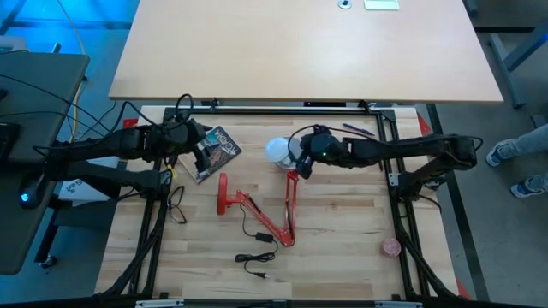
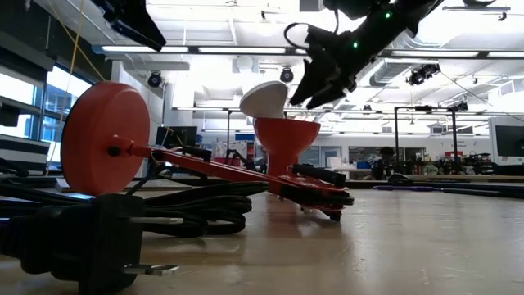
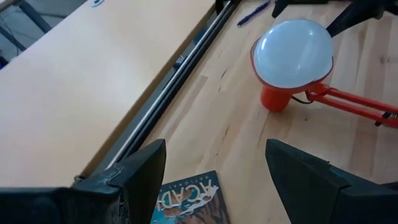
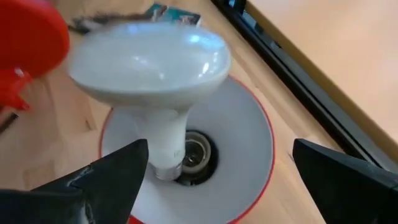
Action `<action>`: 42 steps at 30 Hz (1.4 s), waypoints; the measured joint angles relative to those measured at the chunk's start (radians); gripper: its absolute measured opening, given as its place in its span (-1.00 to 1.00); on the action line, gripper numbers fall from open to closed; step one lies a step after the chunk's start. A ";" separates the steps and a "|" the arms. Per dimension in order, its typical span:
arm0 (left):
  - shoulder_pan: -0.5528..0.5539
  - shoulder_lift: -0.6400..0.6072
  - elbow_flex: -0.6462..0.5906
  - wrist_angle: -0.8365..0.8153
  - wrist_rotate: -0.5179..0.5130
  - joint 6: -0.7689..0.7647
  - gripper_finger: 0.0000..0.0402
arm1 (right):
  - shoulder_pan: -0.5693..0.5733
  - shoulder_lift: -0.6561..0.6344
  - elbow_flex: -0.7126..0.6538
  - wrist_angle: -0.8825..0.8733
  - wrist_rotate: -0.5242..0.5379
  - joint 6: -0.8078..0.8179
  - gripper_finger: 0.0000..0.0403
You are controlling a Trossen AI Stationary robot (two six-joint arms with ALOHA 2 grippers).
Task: Screw lightbulb
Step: Insert the lightbulb into the red lamp
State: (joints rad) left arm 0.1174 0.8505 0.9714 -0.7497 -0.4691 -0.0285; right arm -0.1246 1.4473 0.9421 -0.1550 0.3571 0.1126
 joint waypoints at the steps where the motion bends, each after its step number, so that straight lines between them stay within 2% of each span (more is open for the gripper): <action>1: 0.000 0.000 0.000 0.001 0.000 -0.015 0.34 | 0.000 -0.009 0.000 0.001 -0.001 0.029 0.96; 7: 0.000 0.000 0.000 0.092 -0.003 -0.145 0.34 | 0.017 -0.069 0.001 -0.030 -0.061 0.355 0.96; 10: 0.000 0.001 0.000 0.157 0.001 -0.180 0.34 | 0.028 -0.080 0.001 -0.032 -0.166 0.419 0.96; 13: 0.001 0.016 0.001 0.220 0.022 -0.188 0.34 | 0.042 -0.080 0.001 -0.047 -0.205 0.524 0.96; 19: 0.059 0.132 0.002 0.256 0.183 -0.332 0.30 | 0.056 -0.080 0.001 -0.014 -0.259 0.676 0.91; 21: 0.087 0.189 0.002 0.258 0.238 -0.367 0.22 | 0.060 -0.080 0.001 -0.014 -0.261 0.699 0.78; 24: 0.130 0.260 0.002 0.301 0.294 -0.399 -0.01 | 0.063 -0.080 0.001 -0.005 -0.262 0.754 0.41; 26: 0.157 0.293 0.002 0.331 0.308 -0.415 -0.24 | 0.070 -0.080 0.001 0.001 -0.264 0.795 0.04; 29: 0.195 0.322 0.002 0.353 0.340 -0.415 -0.71 | 0.087 -0.080 0.001 0.001 -0.264 0.804 -0.67; 30: 0.208 0.330 0.002 0.352 0.355 -0.416 -0.85 | 0.093 -0.080 0.001 0.005 -0.258 0.800 -0.83; 31: 0.221 0.338 0.002 0.352 0.372 -0.417 -0.92 | 0.098 -0.079 0.001 0.014 -0.246 0.802 -0.89; 35: 0.255 0.372 0.002 0.350 0.441 -0.424 -0.97 | 0.101 -0.056 0.001 0.070 -0.222 0.863 -0.97; 39: 0.264 0.433 0.001 0.354 0.552 -0.451 -0.99 | 0.101 -0.004 0.001 0.085 -0.227 0.902 -0.99; 42: 0.258 0.470 0.000 0.352 0.599 -0.477 -1.00 | 0.102 0.014 0.001 0.119 -0.222 0.902 -1.00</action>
State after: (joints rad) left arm 0.3759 1.3204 0.9710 -0.3977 0.1297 -0.5058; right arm -0.0227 1.4616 0.9432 -0.0356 0.1349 1.0150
